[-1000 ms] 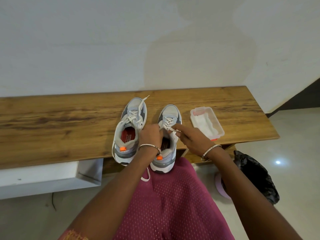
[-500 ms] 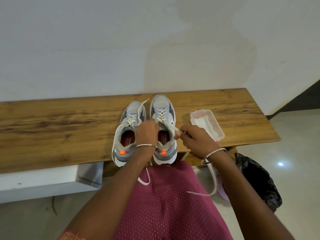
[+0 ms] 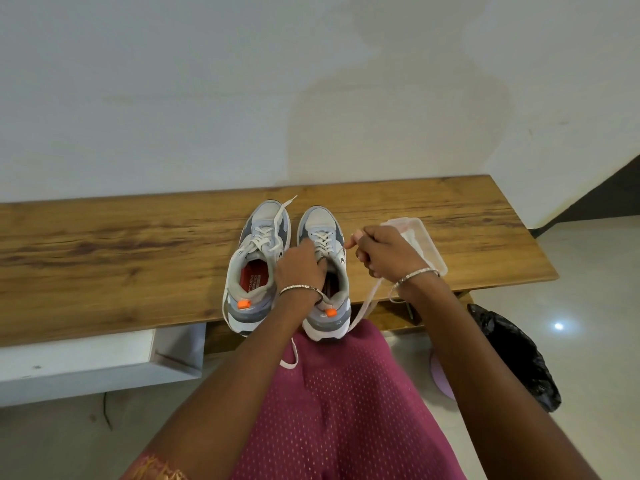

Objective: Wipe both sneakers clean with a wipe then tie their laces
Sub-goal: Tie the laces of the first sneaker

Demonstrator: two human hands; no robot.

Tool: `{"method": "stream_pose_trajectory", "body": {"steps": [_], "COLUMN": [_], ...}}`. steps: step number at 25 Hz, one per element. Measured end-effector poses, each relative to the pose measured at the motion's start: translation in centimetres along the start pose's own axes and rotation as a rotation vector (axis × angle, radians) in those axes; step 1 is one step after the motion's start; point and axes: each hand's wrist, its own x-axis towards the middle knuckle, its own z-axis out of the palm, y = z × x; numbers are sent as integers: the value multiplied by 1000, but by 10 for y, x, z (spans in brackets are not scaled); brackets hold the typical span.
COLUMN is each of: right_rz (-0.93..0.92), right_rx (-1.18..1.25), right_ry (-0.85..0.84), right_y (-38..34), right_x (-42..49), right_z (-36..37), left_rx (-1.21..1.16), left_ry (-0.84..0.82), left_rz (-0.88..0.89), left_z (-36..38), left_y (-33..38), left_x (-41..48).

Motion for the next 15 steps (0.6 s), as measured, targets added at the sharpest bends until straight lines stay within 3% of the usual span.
{"method": "stream_pose_trajectory", "body": {"steps": [10, 15], "right_rz": [109, 144], "right_rx": [113, 137], "right_ry": [-14, -40], "right_y": [-19, -30], "right_x": [12, 6], "right_z": [-7, -7], "left_rx": [-377, -262], "left_ry": [-157, -154], "left_rz": [-116, -81], "left_z": [3, 6], "left_y": [-2, 0], "left_x": [2, -2]}}
